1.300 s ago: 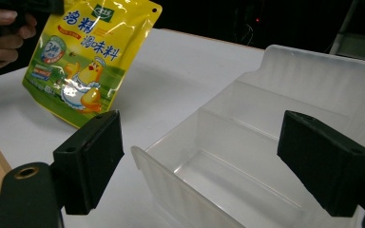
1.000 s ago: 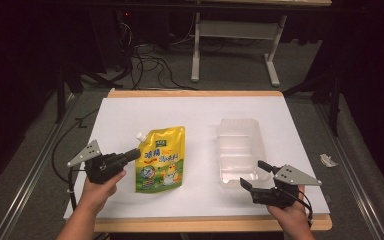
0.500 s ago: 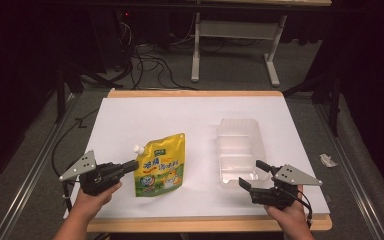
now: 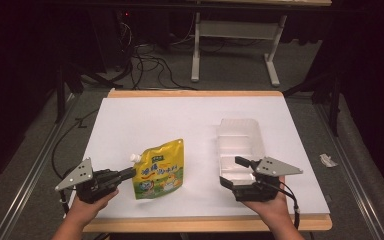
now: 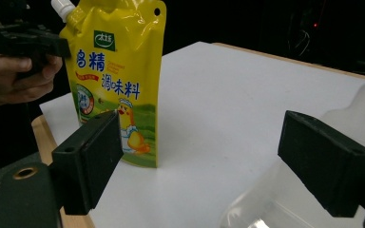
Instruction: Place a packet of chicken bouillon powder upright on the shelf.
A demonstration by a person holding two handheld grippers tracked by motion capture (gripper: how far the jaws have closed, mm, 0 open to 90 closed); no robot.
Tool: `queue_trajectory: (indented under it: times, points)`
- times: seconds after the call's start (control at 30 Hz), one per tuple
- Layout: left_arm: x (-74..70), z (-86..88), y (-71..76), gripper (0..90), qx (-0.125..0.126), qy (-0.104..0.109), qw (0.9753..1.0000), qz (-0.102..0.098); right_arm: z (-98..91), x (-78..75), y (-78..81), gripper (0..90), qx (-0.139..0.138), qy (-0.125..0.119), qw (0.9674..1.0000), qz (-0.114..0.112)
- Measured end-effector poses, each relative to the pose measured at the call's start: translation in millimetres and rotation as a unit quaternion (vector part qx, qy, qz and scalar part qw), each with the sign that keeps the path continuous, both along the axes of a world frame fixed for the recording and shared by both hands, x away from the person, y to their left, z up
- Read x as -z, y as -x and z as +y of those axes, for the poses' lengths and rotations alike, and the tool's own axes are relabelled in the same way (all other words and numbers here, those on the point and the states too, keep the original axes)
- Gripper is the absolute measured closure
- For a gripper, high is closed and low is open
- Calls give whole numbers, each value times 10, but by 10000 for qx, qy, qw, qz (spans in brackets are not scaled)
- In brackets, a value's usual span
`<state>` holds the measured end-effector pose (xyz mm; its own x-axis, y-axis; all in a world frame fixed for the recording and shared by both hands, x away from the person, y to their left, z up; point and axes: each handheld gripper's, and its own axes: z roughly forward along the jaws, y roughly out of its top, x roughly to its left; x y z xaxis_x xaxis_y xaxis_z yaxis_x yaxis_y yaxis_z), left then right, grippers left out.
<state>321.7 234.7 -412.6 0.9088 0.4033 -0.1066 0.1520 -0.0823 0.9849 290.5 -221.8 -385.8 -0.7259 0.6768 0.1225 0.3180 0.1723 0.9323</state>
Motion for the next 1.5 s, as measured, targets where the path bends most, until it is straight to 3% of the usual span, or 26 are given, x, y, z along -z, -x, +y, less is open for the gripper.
queue_trajectory:
  times: [0.1,0.57,0.87,1.13,1.5]
  points:
    - [2,1,0,900,3,-4,10000,-21,175,-40,-93,148,-126,127,9998,15]
    - [1,-9,15,900,31,-18,9999,-101,845,-20,-513,151,-523,157,9981,290]
    - [-12,-35,36,900,141,-7,9997,-181,1177,21,-618,153,-722,225,9961,461]
    - [-15,-38,33,900,129,-6,9998,-172,1309,77,-648,209,-943,236,9934,607]
    - [4,-15,17,900,-40,-62,9998,-165,1348,136,-585,458,-1388,238,9879,650]
